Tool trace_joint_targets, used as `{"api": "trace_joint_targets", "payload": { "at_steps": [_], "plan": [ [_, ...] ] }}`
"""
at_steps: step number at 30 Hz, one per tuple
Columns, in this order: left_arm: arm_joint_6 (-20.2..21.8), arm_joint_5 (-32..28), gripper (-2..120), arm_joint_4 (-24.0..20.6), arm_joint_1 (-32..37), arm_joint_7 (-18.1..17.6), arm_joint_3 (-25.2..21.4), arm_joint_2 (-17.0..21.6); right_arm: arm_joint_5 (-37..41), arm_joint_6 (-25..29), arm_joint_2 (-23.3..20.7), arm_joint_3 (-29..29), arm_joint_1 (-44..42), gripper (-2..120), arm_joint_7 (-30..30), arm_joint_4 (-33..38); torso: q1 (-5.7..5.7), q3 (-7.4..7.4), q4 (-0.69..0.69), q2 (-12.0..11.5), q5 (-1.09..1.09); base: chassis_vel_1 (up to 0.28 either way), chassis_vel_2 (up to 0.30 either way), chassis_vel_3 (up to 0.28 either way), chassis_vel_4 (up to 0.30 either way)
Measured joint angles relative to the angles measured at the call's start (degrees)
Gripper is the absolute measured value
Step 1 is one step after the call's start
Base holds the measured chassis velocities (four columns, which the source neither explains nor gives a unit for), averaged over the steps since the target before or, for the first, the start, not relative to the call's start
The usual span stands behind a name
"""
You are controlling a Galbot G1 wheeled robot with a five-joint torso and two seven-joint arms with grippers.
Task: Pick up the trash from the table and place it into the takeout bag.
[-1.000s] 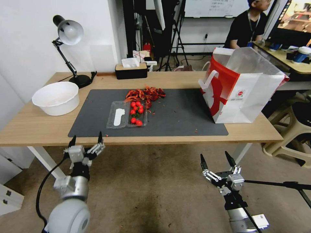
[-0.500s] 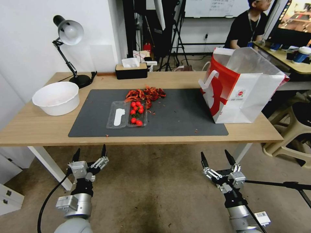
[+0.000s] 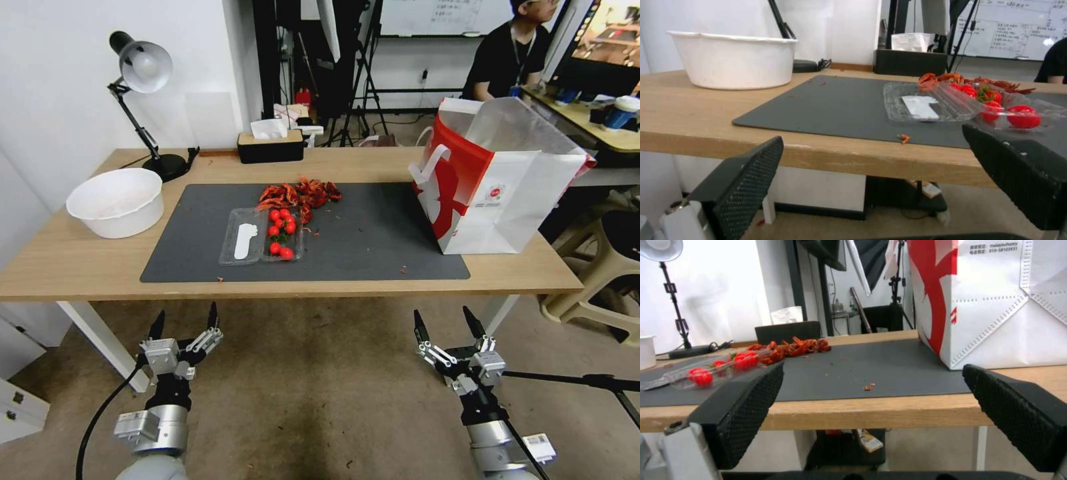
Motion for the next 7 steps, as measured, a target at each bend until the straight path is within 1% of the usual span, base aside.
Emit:
{"api": "trace_joint_targets", "payload": {
  "at_steps": [7],
  "plan": [
    [0.0, 0.0, 100, 0.0, 0.0, 0.0, 0.0, 0.0, 0.0, 0.0, 0.0, 0.0, 0.0, 100, 0.0, 0.0, 0.00, 0.00, 0.00, 0.0, 0.00, 0.000, 0.000, 0.000, 0.000]
  ]
}}
